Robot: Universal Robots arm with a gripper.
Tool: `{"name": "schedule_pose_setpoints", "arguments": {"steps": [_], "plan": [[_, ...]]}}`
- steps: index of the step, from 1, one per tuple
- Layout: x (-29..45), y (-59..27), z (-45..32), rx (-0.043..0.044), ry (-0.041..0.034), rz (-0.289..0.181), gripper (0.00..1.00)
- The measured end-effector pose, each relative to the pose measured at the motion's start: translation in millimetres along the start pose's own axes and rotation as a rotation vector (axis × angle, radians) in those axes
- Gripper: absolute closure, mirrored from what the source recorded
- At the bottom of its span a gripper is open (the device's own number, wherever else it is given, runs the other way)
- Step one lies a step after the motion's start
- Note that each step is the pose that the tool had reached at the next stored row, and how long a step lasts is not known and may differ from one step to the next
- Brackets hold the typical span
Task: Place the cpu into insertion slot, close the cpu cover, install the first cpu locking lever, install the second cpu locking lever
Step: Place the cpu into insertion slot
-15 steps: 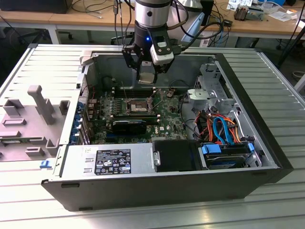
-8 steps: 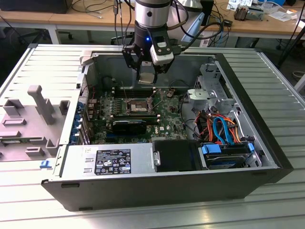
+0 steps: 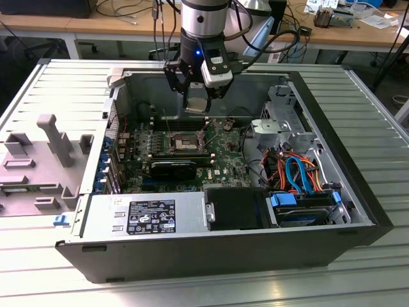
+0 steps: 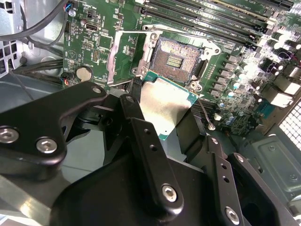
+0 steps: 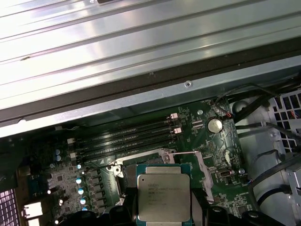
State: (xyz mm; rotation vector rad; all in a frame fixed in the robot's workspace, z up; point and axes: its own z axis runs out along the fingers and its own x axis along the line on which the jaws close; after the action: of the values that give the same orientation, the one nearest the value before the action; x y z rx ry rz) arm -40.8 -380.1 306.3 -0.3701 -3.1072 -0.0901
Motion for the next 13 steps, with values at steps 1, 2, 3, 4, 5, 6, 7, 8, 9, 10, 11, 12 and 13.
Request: {"name": "schedule_pose_setpoints", "arguments": {"steps": [1, 2, 3, 4, 5, 6, 7, 8, 9, 10, 11, 12, 13], "plan": [[0.0, 0.0, 0.0, 0.0, 0.0, 0.0, 0.46], [0.0, 0.0, 0.1, 0.0, 0.0, 0.001, 0.46], [0.0, 0.0, 0.2, 0.0, -0.0001, 0.001, 0.46], [0.0, 0.0, 0.3, 0.0, -0.0001, 0.002, 0.46], [0.0, 0.0, 0.3, 0.0001, -0.0002, 0.003, 0.46], [0.0, 0.0, 0.4, 0.0, -0.0002, 0.003, 0.46], [0.0, 0.0, 0.4, 0.0001, -0.0002, 0.003, 0.46], [0.0, 0.0, 0.4, 0.0001, -0.0002, 0.004, 0.46], [0.0, 0.0, 0.5, 0.0001, -0.0003, 0.004, 0.46], [0.0, 0.0, 0.6, 0.0001, -0.0003, 0.005, 0.46], [0.0, 0.0, 0.6, 0.0001, -0.0003, 0.005, 0.46], [0.0, 0.0, 0.6, 0.0002, -0.0004, 0.005, 0.46], [0.0, -0.1, 0.7, 0.0002, -0.0004, 0.006, 0.46]]}}
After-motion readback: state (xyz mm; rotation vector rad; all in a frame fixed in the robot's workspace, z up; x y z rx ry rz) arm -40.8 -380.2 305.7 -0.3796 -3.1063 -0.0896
